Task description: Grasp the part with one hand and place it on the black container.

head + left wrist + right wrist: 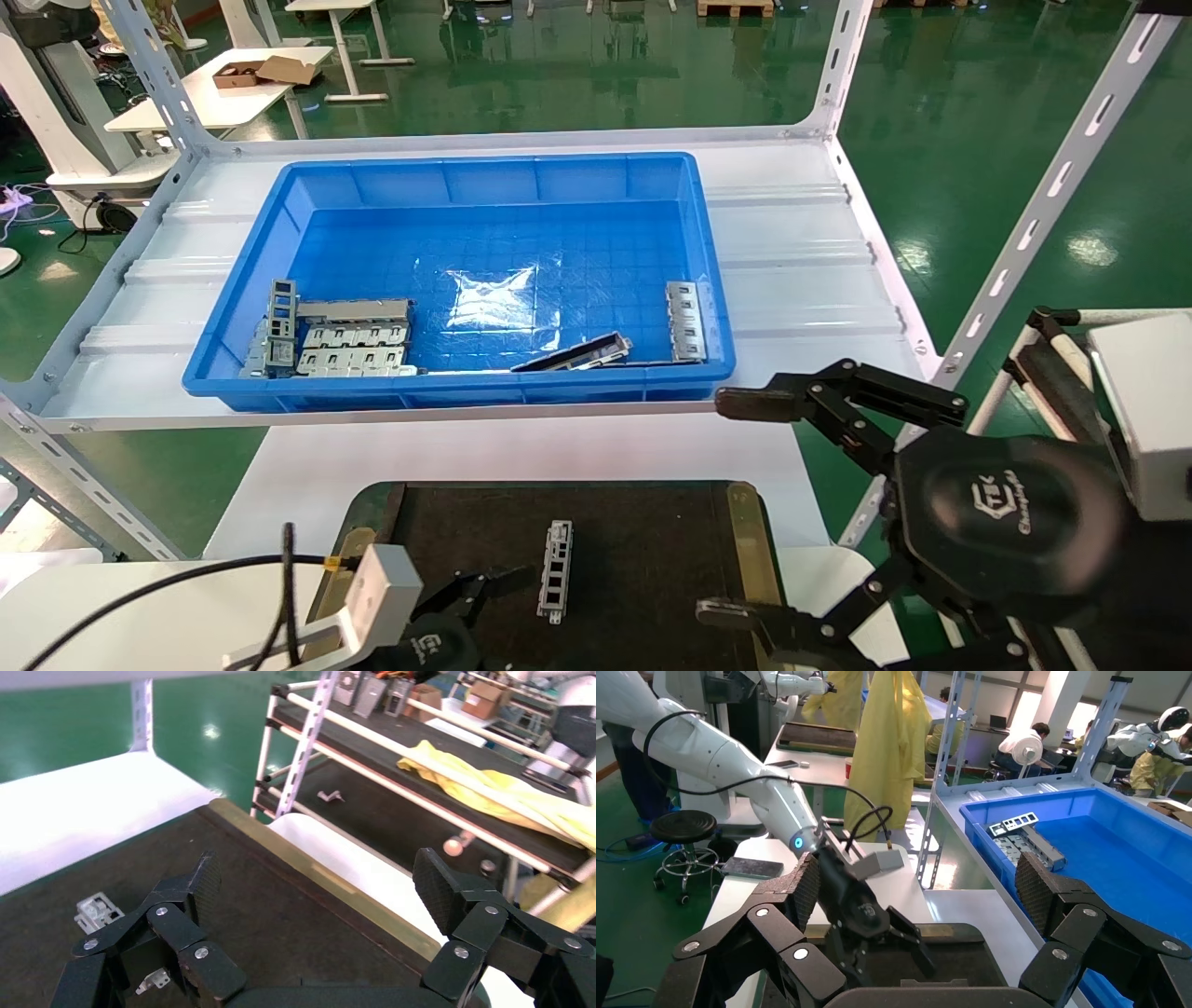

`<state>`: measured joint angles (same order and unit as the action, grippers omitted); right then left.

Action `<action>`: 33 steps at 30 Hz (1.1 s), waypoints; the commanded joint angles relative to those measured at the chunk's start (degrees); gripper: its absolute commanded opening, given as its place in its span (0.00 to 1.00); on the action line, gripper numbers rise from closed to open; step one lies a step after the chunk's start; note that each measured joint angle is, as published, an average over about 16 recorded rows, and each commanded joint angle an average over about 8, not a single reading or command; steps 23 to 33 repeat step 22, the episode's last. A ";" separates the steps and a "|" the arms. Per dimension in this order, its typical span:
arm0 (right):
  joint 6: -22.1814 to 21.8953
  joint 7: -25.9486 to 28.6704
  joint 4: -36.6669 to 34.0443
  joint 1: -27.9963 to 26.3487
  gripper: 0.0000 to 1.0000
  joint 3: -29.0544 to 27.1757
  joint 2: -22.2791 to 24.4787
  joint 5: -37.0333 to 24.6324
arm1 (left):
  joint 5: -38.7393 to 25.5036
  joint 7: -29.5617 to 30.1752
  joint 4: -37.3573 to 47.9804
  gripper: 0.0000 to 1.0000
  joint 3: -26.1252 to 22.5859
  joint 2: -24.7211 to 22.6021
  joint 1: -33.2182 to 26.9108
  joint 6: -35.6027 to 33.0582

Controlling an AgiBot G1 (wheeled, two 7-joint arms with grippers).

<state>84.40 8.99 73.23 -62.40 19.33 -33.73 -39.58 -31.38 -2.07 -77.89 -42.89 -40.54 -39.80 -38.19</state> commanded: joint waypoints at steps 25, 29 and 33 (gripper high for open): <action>-0.01 -0.01 0.00 -0.01 1.00 0.03 0.01 0.02 | 3.41 -1.61 0.02 1.00 3.00 7.02 -0.39 -11.75; -0.01 -0.01 0.00 -0.01 1.00 0.03 0.01 0.02 | 3.41 -1.61 0.02 1.00 3.00 7.02 -0.39 -11.75; -0.01 -0.01 0.00 -0.01 1.00 0.03 0.01 0.02 | 3.41 -1.61 0.02 1.00 3.00 7.02 -0.39 -11.75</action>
